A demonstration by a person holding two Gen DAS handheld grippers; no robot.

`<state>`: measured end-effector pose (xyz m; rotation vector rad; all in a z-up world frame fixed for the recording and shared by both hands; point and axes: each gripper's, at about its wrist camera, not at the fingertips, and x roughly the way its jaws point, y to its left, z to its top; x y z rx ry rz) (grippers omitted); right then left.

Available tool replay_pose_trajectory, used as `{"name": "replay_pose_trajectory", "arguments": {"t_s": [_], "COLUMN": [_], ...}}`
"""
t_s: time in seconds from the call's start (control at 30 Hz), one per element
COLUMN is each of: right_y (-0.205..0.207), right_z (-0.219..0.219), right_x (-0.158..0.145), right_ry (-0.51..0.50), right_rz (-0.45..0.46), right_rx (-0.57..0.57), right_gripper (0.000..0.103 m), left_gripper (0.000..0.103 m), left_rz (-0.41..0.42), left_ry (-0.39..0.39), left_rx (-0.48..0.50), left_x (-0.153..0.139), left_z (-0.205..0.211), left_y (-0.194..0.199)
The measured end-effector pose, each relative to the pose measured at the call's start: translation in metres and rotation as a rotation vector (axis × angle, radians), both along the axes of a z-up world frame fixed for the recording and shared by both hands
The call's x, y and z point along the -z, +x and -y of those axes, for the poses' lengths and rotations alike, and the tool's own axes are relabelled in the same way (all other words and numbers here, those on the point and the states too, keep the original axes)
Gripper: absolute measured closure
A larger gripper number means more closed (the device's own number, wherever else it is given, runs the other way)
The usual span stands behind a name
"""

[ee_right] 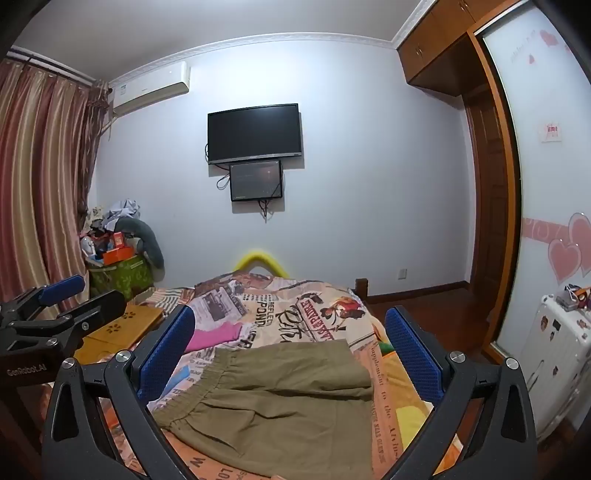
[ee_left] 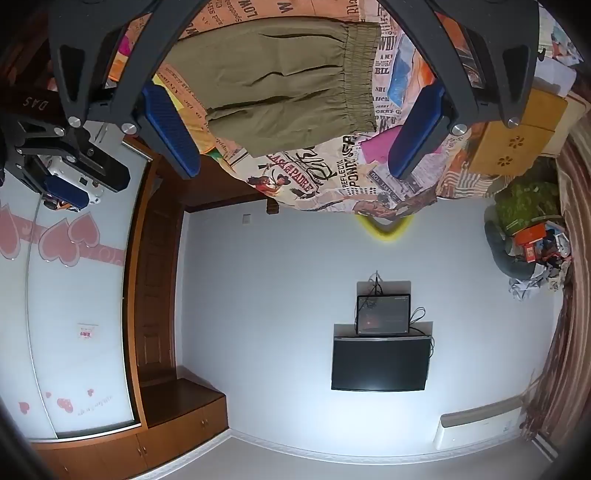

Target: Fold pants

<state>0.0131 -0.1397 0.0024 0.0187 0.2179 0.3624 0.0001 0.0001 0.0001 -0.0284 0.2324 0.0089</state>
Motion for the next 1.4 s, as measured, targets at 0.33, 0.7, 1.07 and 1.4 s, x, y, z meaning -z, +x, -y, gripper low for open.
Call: {"name": "replay_pose_trajectory", "arguments": {"t_s": [0.33, 0.7, 1.07, 1.4], "right_y": [0.000, 0.000, -0.001, 0.000], "right_z": [0.000, 0.000, -0.002, -0.002], "right_x": [0.001, 0.000, 0.000, 0.000], "right_ry": [0.002, 0.003, 0.005, 0.006], "right_rz": [-0.004, -0.005, -0.006, -0.008], "right_rx": [0.001, 0.000, -0.001, 0.000], "right_gripper": [0.000, 0.001, 0.001, 0.000], "left_gripper": [0.000, 0.000, 0.000, 0.000], "left_rz": [-0.003, -0.004, -0.003, -0.003], "left_ry": [-0.031, -0.014, -0.016, -0.016], "left_rx": [0.001, 0.003, 0.001, 0.000], "left_x": [0.006, 0.008, 0.007, 0.006], "left_z": [-0.009, -0.003, -0.003, -0.003], "left_y": [0.002, 0.003, 0.001, 0.002]}}
